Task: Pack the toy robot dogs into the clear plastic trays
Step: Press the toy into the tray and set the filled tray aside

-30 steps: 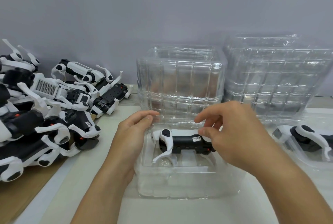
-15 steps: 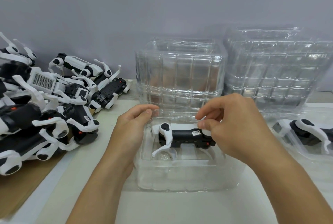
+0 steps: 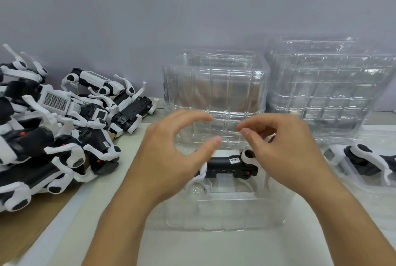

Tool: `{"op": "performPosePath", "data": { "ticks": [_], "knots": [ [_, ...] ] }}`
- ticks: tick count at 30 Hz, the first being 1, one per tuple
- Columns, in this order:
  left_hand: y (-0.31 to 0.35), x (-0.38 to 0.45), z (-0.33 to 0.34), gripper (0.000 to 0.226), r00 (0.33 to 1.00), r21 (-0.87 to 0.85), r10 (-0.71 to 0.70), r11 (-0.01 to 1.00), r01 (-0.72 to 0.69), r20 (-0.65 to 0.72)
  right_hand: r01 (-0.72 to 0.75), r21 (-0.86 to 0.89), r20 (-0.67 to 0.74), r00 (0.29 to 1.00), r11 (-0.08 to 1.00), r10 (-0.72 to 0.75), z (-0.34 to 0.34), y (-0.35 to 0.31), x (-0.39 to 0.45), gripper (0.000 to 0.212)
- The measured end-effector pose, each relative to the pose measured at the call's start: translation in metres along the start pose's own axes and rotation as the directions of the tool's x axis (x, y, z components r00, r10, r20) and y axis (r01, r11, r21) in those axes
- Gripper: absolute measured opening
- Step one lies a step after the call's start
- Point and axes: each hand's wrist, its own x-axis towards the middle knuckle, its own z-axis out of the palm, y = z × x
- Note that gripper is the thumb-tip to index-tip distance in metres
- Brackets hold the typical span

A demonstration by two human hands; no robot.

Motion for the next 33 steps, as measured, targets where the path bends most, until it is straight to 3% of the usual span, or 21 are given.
{"op": "performPosePath", "data": {
  "ticks": [2, 5, 12, 22, 28, 33],
  "knots": [
    [0.010, 0.000, 0.002, 0.060, 0.987, 0.120, 0.015, 0.992, -0.035, 0.160, 0.002, 0.029, -0.060, 0.998, 1.000, -0.001, 0.000, 0.001, 0.001, 0.025],
    [0.017, -0.003, 0.010, 0.092, 0.932, 0.300, -0.077, 0.953, -0.036, 0.355, -0.001, 0.056, -0.125, 0.992, 0.998, 0.008, 0.000, 0.003, 0.002, 0.023],
    [0.016, -0.008, 0.017, 0.111, 0.857, 0.438, -0.215, 0.899, -0.013, 0.467, -0.011, 0.056, -0.168, 0.986, 0.998, 0.020, 0.000, 0.006, 0.002, 0.023],
    [0.019, -0.009, 0.019, 0.094, 0.880, 0.476, -0.189, 0.878, -0.047, 0.435, -0.057, 0.055, -0.115, 0.991, 0.997, 0.063, -0.008, 0.007, 0.002, 0.020],
    [0.036, -0.010, 0.006, 0.092, 0.910, 0.396, -0.120, 0.917, -0.052, 0.397, -0.098, 0.070, -0.065, 0.993, 0.993, 0.103, -0.046, -0.002, 0.005, 0.008],
    [0.055, -0.009, -0.002, 0.095, 0.954, 0.405, 0.056, 0.897, -0.178, 0.294, -0.108, 0.113, 0.014, 0.994, 0.988, 0.108, -0.064, -0.018, 0.001, 0.041]
  ]
}}
